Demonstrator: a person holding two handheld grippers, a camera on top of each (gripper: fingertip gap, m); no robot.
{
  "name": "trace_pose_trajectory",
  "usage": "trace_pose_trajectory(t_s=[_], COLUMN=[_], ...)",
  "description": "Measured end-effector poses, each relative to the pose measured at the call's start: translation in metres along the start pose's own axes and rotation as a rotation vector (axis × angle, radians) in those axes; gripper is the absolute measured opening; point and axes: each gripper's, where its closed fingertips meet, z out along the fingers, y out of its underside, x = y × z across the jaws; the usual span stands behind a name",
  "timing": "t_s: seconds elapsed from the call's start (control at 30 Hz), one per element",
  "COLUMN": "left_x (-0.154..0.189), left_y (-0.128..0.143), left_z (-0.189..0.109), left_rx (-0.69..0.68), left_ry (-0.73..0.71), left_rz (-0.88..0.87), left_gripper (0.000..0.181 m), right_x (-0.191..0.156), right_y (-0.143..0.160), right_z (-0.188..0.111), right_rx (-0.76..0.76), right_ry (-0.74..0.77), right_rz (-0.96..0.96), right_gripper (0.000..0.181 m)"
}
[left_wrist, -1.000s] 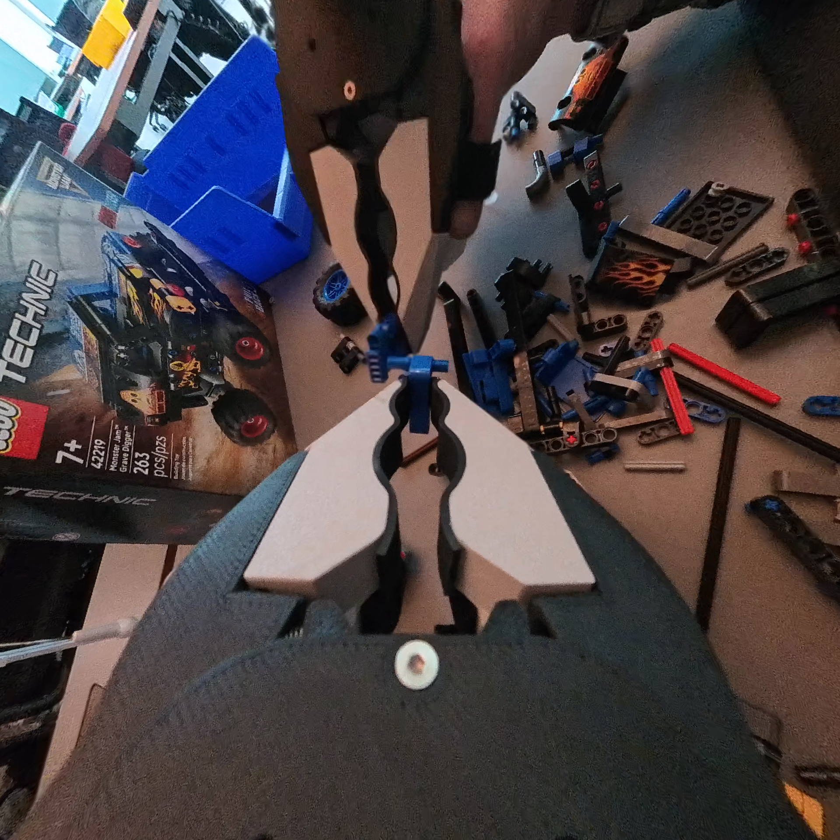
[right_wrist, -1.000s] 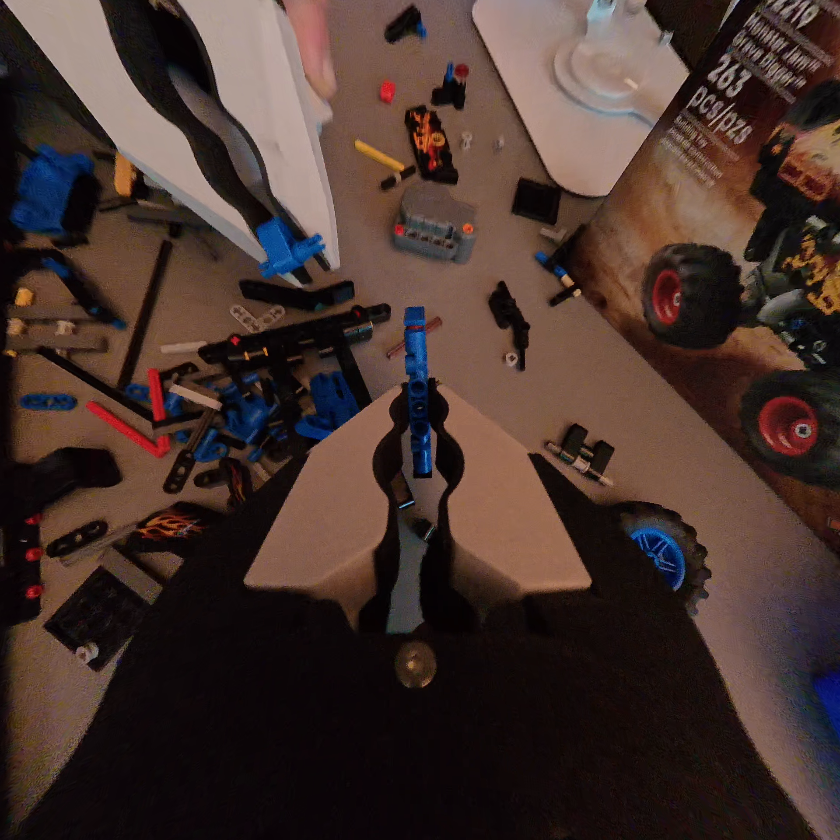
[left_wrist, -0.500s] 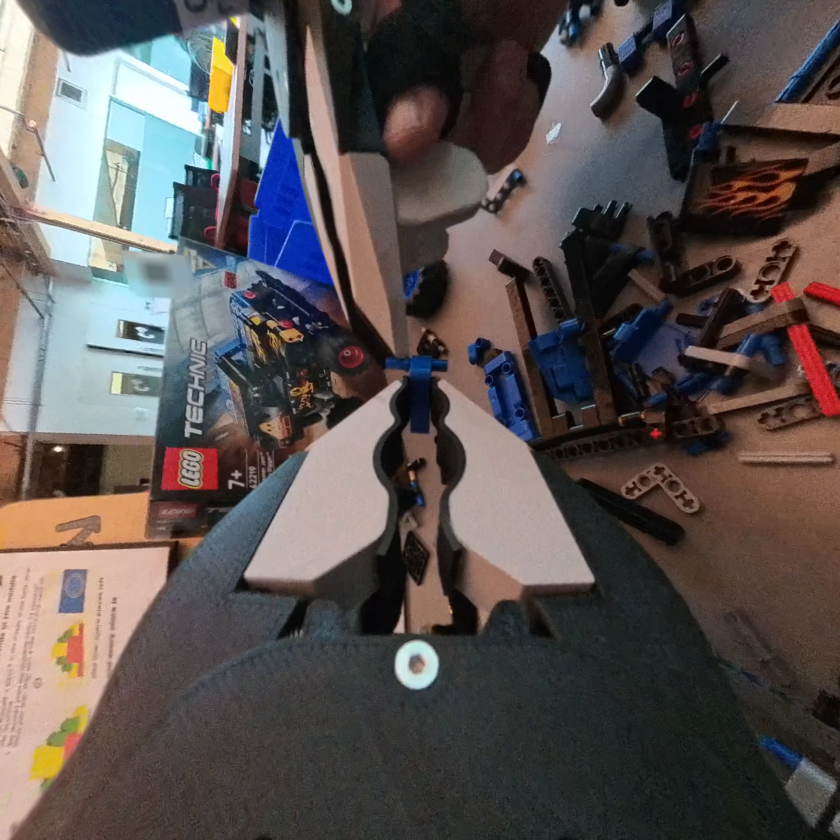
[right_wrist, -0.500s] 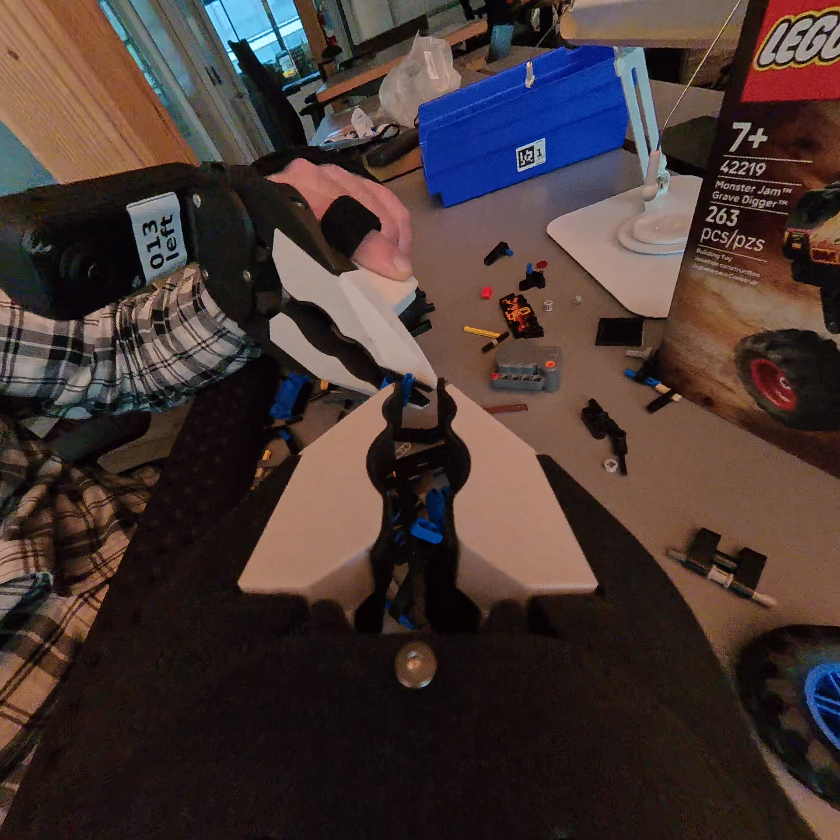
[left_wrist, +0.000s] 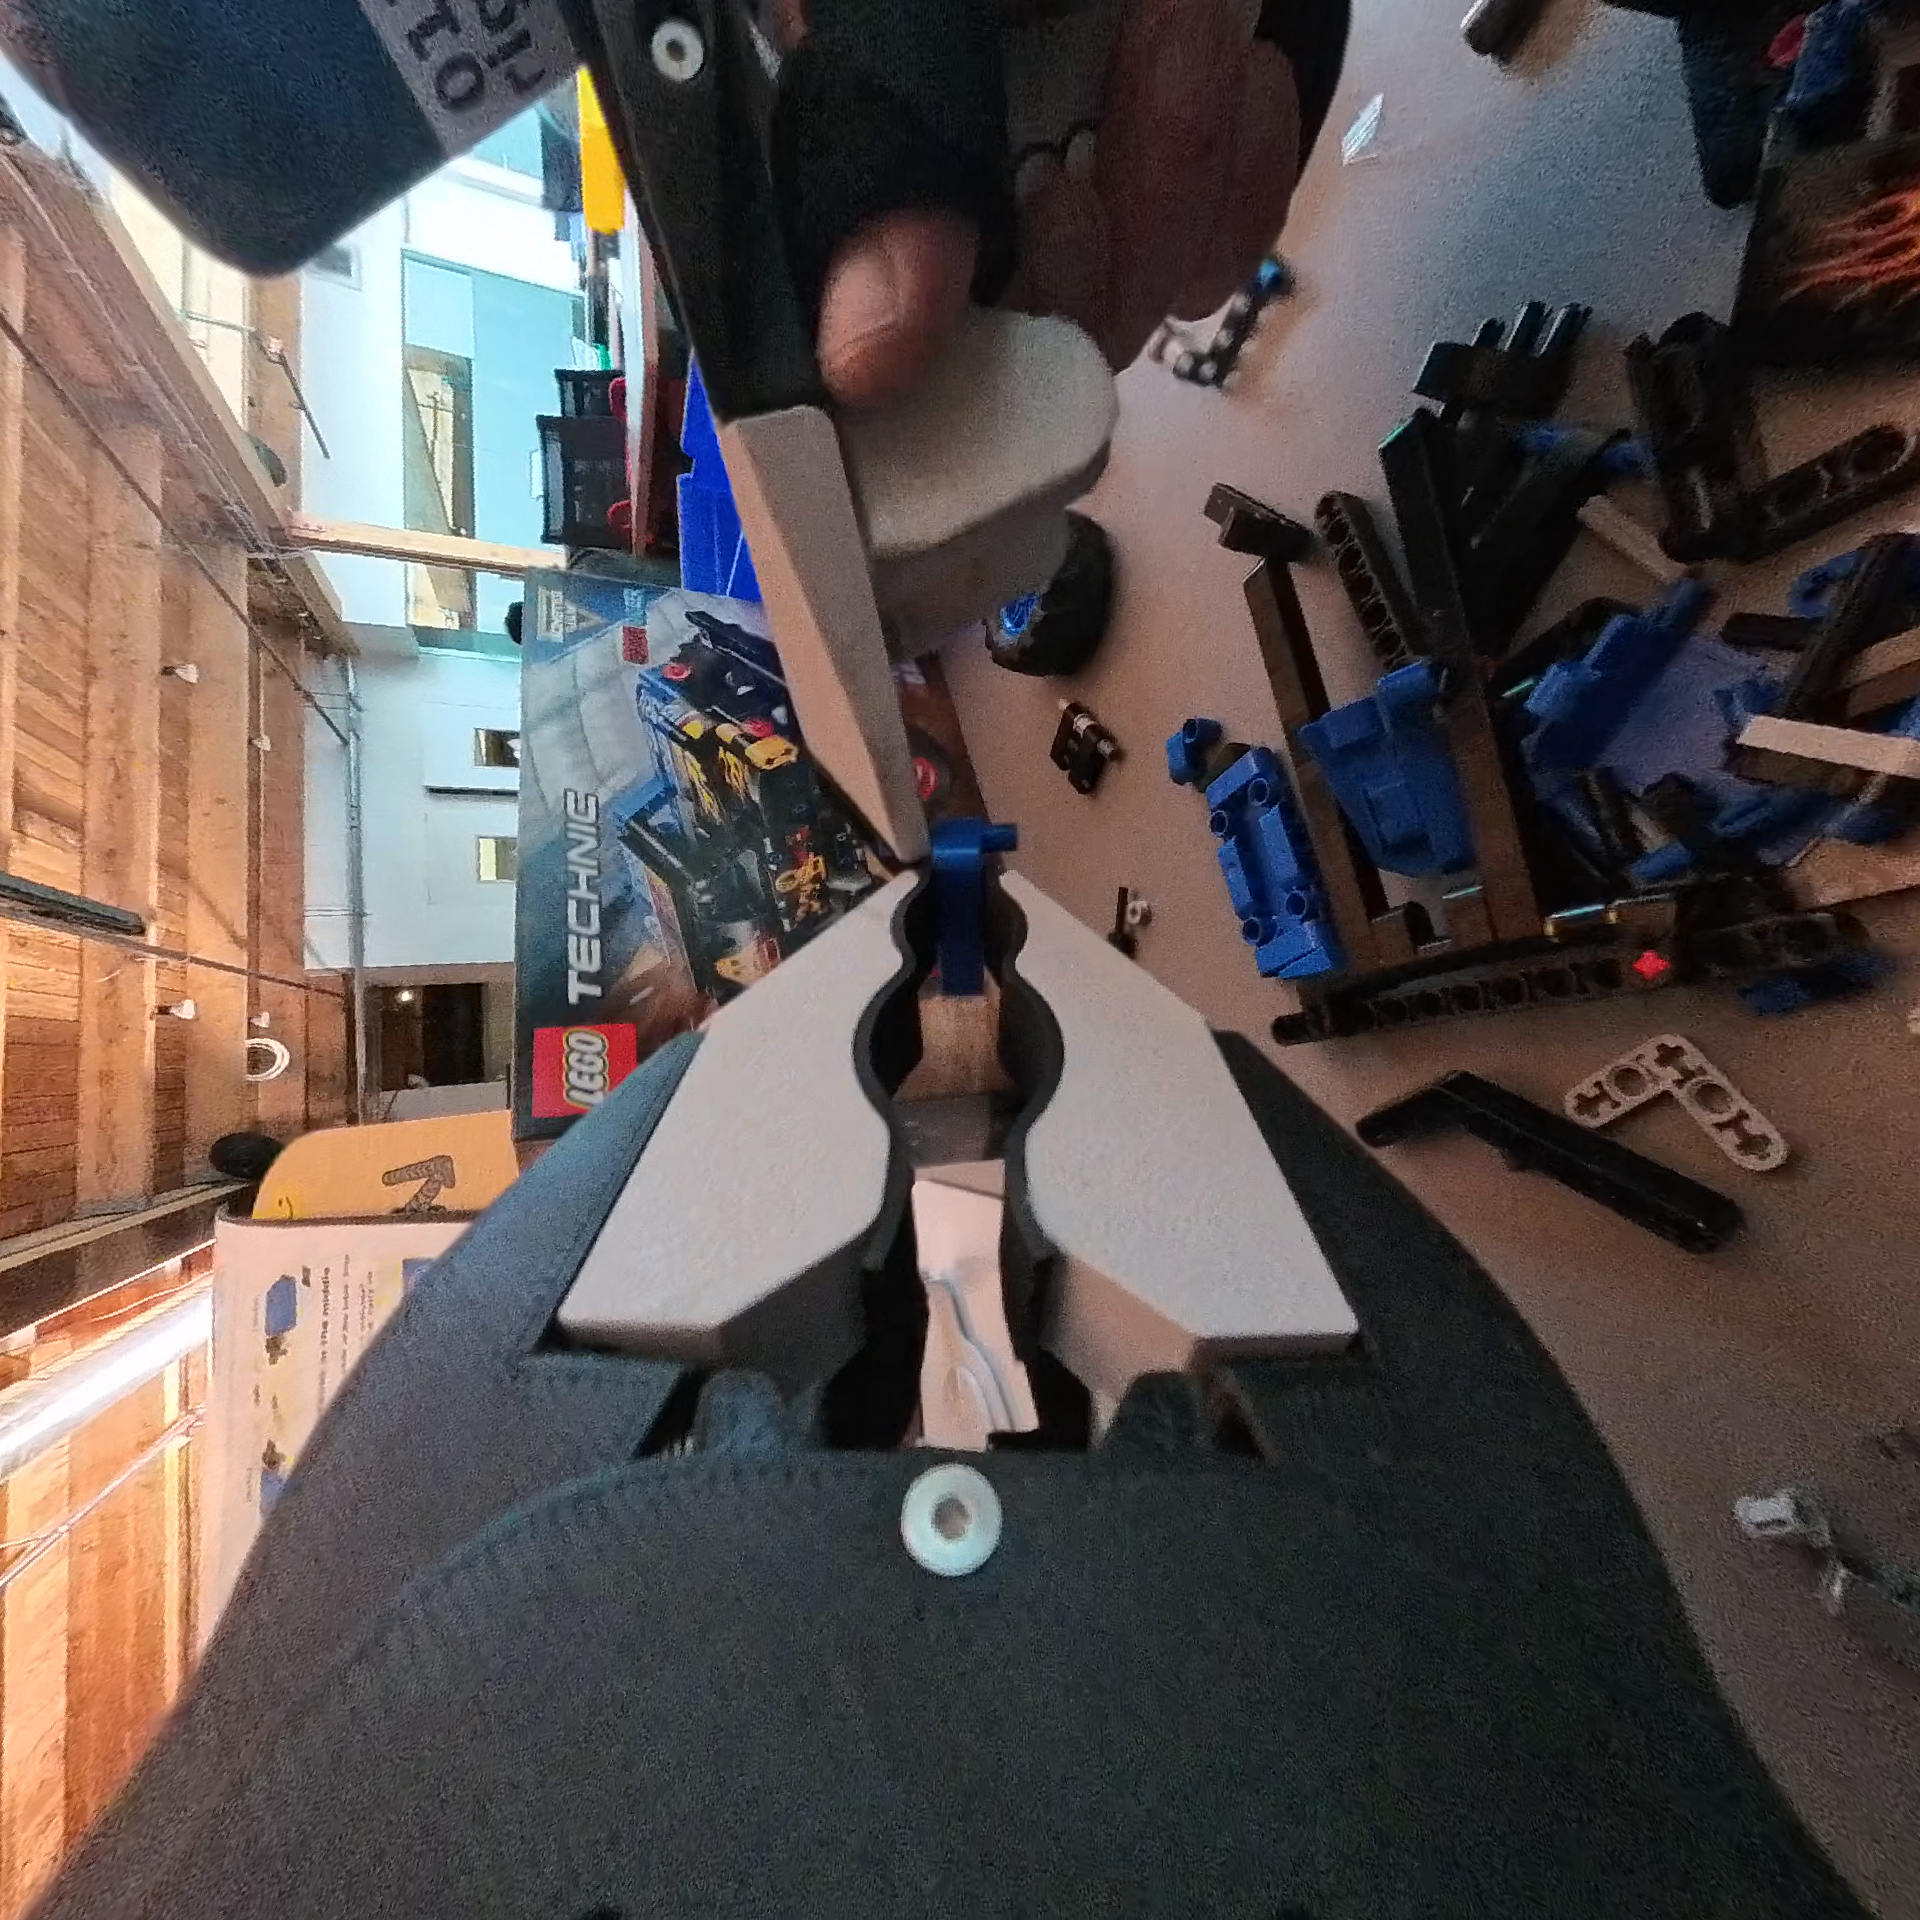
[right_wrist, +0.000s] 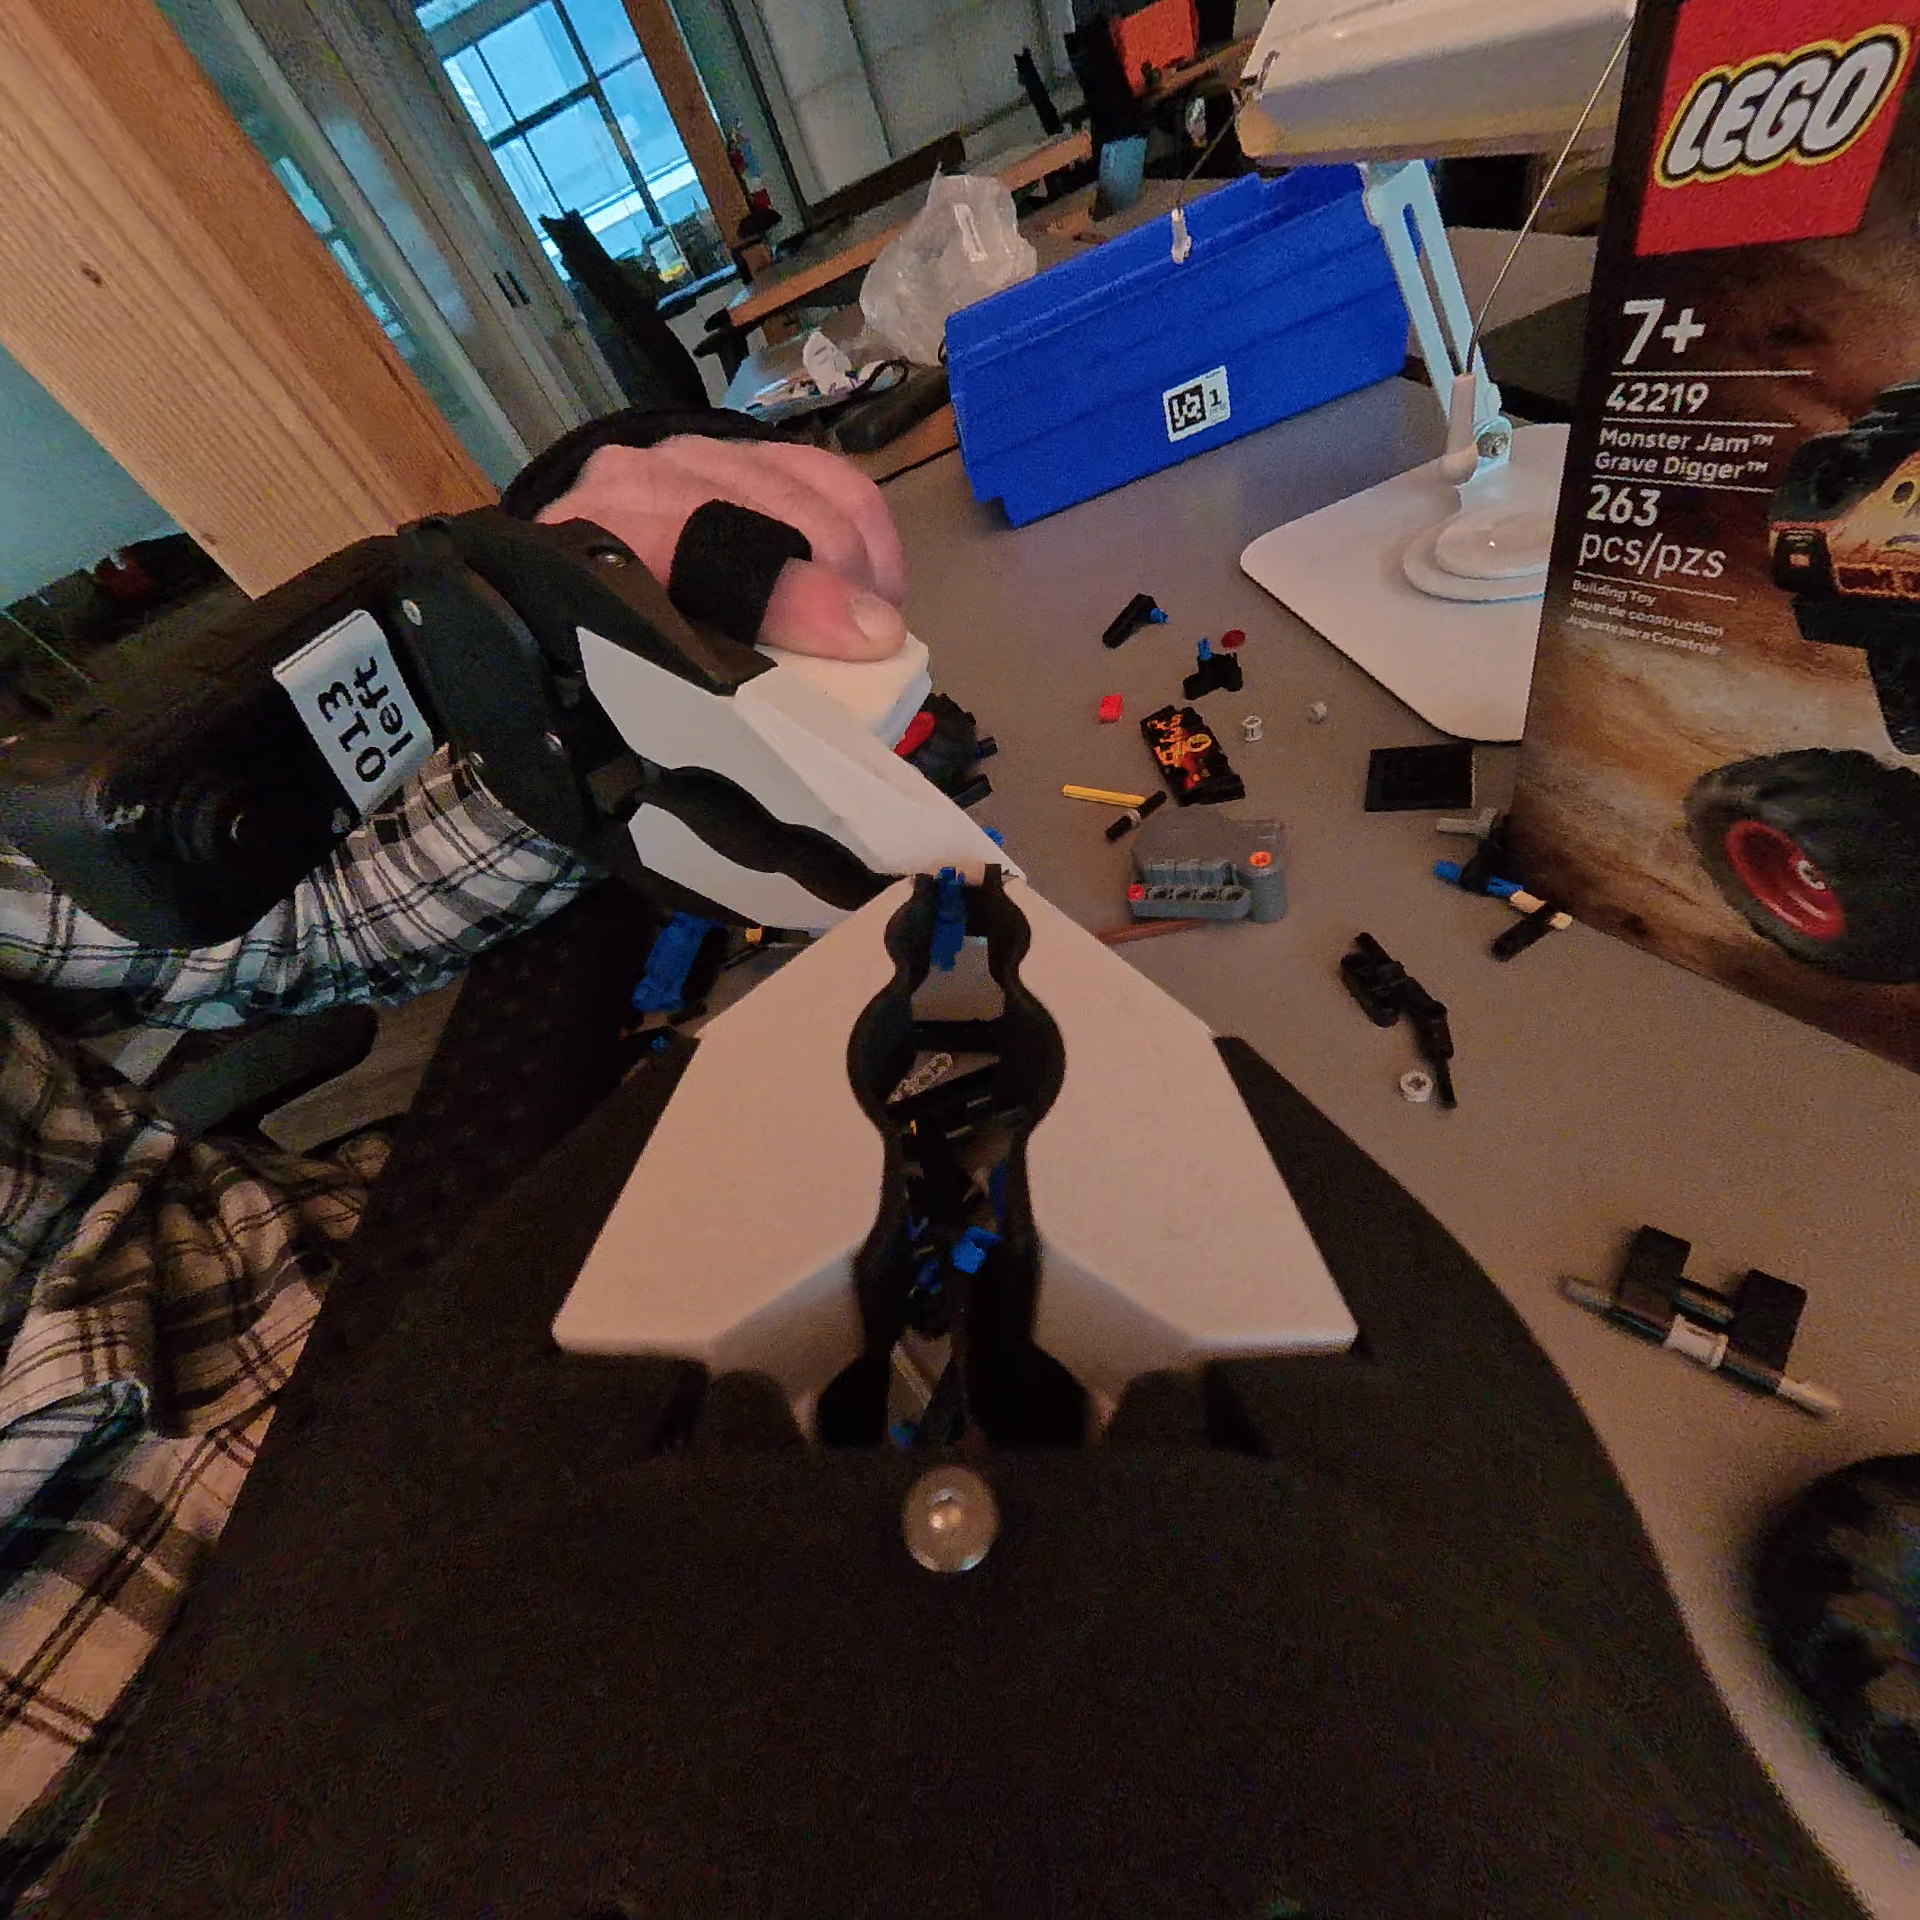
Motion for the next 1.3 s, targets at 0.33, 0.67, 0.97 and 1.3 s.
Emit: trace_pose_trajectory(t_s=[0.33,0.67,0.97,1.3], left_x=[-0.023,-0.029,-0.021,-0.010], left_y=[0.014,-0.011,-0.017,-0.018], left_z=[-0.004,-0.001,-0.002,-0.003], left_rx=[0.029,0.261,0.229,0.227], left_ry=[-0.046,0.102,0.117,0.238], left_rz=[-0.287,-0.817,-0.717,-0.729], left_gripper=[0.024,0.029,0.010,0.006], right_x=[0.005,-0.013,-0.021,-0.032], right_y=[-0.023,-0.030,-0.033,-0.031], right_z=[-0.015,-0.009,-0.005,0.000], right_rx=[0.096,0.127,0.088,0.048], right_ry=[0.098,0.155,0.243,0.249], right_rz=[-0.144,-0.414,-0.578,-0.633], right_gripper=[0.002,0.002,0.001,0.000])
